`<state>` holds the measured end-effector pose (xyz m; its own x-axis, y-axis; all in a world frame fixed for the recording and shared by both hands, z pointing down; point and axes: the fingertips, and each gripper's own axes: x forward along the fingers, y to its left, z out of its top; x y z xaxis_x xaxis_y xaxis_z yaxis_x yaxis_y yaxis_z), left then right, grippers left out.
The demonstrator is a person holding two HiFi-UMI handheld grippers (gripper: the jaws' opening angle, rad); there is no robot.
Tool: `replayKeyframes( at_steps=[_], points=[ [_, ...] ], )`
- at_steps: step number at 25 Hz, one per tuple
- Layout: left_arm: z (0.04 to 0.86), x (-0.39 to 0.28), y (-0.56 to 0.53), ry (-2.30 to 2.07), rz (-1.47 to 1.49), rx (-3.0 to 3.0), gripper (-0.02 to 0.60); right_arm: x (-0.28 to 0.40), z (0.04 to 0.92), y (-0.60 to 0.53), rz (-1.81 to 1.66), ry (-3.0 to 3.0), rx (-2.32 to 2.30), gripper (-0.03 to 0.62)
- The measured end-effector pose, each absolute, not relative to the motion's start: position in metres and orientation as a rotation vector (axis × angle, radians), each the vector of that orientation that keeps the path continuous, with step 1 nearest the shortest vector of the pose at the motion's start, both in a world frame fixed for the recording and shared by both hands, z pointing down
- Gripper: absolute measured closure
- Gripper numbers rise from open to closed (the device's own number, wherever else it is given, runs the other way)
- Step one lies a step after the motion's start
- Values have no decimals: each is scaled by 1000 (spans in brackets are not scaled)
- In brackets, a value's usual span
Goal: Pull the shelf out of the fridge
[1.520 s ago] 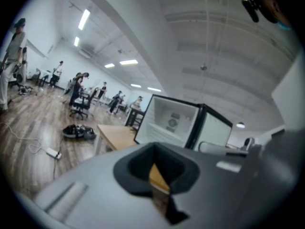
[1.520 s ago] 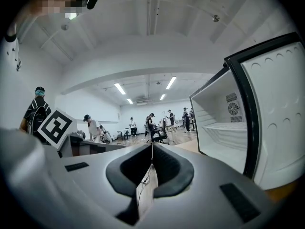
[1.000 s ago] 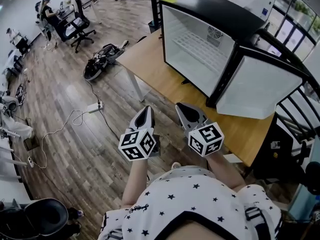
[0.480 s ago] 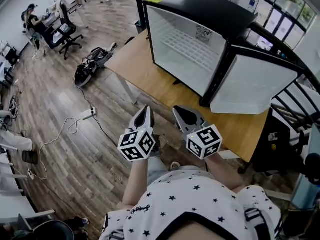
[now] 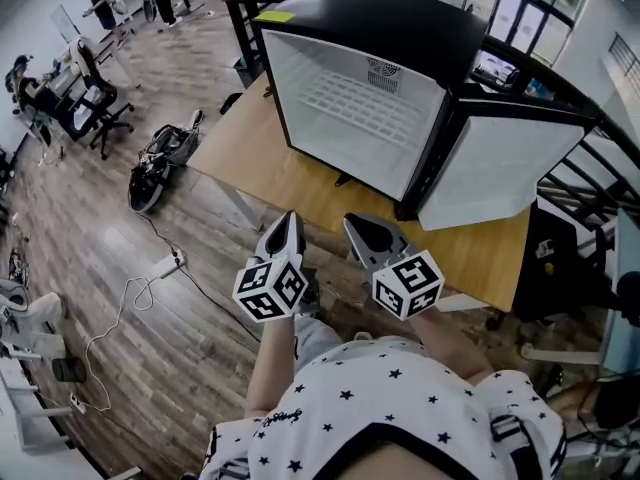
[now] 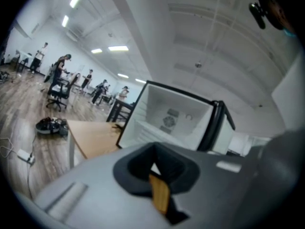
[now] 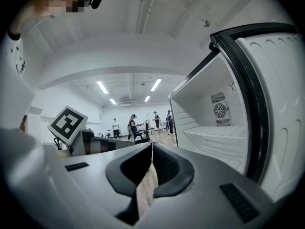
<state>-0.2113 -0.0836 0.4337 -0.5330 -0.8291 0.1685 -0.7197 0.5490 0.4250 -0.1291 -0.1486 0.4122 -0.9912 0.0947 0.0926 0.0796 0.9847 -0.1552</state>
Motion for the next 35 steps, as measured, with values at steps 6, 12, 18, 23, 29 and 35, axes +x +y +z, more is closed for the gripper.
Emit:
replayKeyframes(
  at_steps=[6, 12, 18, 23, 29, 35],
  points=[
    [432, -248, -106, -2347, -404, 1392, 575, -157, 406, -159, 226, -3051, 28, 572],
    [431, -276, -134, -2254, -386, 1512, 575, -181, 404, -176, 222, -3061, 188, 572],
    [432, -295, -162, -2145, -376, 1618, 575, -194, 404, -191, 224, -3052, 355, 572],
    [439, -303, -186, -2052, -377, 1685, 575, -193, 410, -206, 232, -3029, 500, 572],
    [446, -311, -211, -1942, -383, 1752, 575, -187, 417, -215, 240, -2987, 682, 572],
    [454, -320, -234, -1847, -414, 1785, 575, -175, 422, -220, 251, -2938, 868, 572]
  ],
)
